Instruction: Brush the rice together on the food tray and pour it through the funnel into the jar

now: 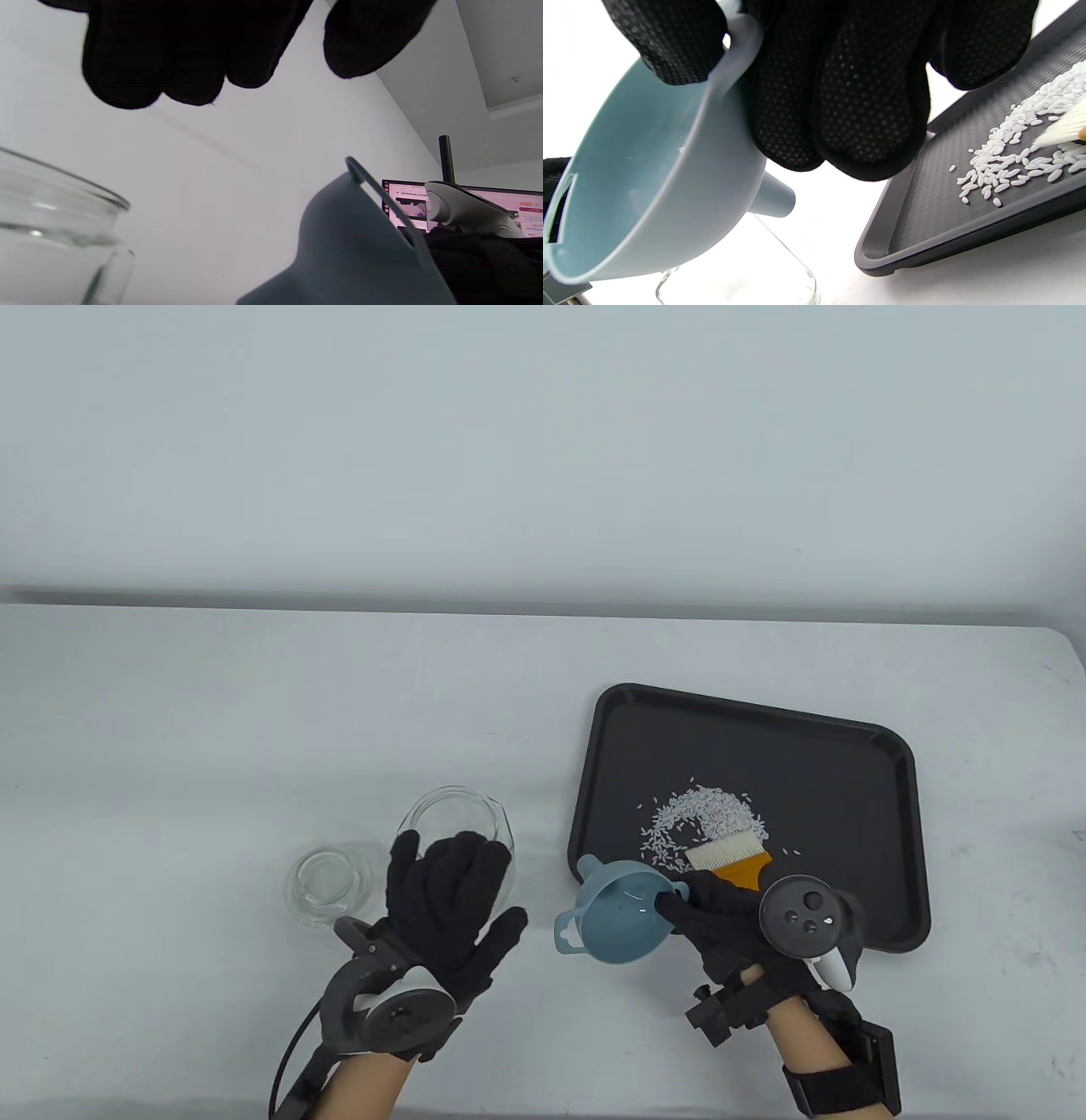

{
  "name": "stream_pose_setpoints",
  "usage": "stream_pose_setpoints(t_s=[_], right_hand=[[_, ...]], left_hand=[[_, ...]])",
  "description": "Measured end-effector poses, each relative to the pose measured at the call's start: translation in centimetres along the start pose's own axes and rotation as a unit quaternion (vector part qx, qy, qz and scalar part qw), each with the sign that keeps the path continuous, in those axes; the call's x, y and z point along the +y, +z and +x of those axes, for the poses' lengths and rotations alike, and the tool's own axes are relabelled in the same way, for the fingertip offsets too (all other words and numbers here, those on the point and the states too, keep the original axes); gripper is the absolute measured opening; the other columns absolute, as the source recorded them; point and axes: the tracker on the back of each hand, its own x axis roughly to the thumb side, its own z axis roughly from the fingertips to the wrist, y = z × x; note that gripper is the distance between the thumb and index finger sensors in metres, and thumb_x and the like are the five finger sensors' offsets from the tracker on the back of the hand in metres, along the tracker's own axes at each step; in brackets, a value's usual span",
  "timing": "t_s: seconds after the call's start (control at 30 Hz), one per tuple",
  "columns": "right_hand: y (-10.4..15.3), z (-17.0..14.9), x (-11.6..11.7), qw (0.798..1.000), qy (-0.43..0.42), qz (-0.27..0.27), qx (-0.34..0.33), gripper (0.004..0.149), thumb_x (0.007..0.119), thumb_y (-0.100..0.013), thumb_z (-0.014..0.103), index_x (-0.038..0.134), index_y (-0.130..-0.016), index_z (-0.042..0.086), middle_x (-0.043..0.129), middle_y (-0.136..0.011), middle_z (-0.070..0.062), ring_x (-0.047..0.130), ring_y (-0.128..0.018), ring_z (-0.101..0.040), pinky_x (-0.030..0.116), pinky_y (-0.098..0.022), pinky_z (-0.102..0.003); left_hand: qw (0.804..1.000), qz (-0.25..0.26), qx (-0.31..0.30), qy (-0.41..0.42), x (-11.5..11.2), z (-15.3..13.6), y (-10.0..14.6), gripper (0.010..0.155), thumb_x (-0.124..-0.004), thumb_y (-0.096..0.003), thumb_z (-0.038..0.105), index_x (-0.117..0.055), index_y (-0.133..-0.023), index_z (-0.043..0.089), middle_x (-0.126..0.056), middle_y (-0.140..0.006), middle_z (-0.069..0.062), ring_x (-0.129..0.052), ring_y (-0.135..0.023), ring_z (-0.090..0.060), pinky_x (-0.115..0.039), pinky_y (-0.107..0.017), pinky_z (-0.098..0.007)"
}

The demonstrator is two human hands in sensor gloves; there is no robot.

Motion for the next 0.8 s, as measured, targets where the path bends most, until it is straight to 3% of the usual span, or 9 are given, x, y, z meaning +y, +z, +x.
stream_pose_setpoints(t_s=[0.17, 0.3, 0.63, 0.8], right_hand=[[0.0, 0.3, 0.3, 1.000, -0.002, 0.007, -0.009, 0.048, 0.071, -0.047, 0.046, 0.083, -0.071, 0.006, 0.099, -0.055, -0.002, 0.104, -0.041, -0.026, 0.070, -0.049, -0.058], [0.0, 0.4, 0.4, 1.000, -0.002, 0.009, -0.012, 0.048, 0.071, -0.047, 0.046, 0.083, -0.071, 0.006, 0.099, -0.055, -0.002, 0.104, -0.041, -0.026, 0.070, -0.049, -0.058], [0.0, 0.4, 0.6, 1.000, -0.007, 0.022, -0.014, 0.049, 0.071, -0.047, 0.047, 0.083, -0.073, 0.006, 0.098, -0.059, -0.003, 0.104, -0.044, -0.028, 0.069, -0.050, -0.059], [0.2, 0.4, 0.1, 1.000, -0.018, 0.009, -0.023, 0.068, 0.069, -0.046, 0.056, 0.073, -0.087, 0.001, 0.094, -0.069, -0.009, 0.101, -0.054, -0.035, 0.067, -0.051, -0.061]], left_hand=[[0.996, -0.074, 0.025, 0.051, -2.0, 0.9, -0.3, 0.066, -0.069, -0.0535, 0.047, -0.073, -0.099, 0.000, -0.092, -0.078, -0.028, -0.096, -0.055, -0.052, -0.063, -0.059, -0.071], [0.989, -0.111, 0.048, 0.089, -3.0, 0.8, -0.3, 0.060, -0.070, -0.0533, 0.045, -0.081, -0.090, -0.001, -0.099, -0.065, -0.025, -0.101, -0.043, -0.046, -0.069, -0.055, -0.067], [0.968, -0.117, 0.084, 0.204, -3.8, 0.0, -0.3, 0.046, -0.071, -0.0529, 0.034, -0.086, -0.076, -0.002, -0.100, -0.051, -0.016, -0.102, -0.030, -0.036, -0.073, -0.053, -0.064], [0.966, -0.096, 0.086, 0.226, -2.8, -0.5, -0.4, 0.045, -0.070, -0.0533, 0.033, -0.086, -0.076, -0.003, -0.100, -0.051, -0.016, -0.102, -0.031, -0.036, -0.073, -0.053, -0.064]])
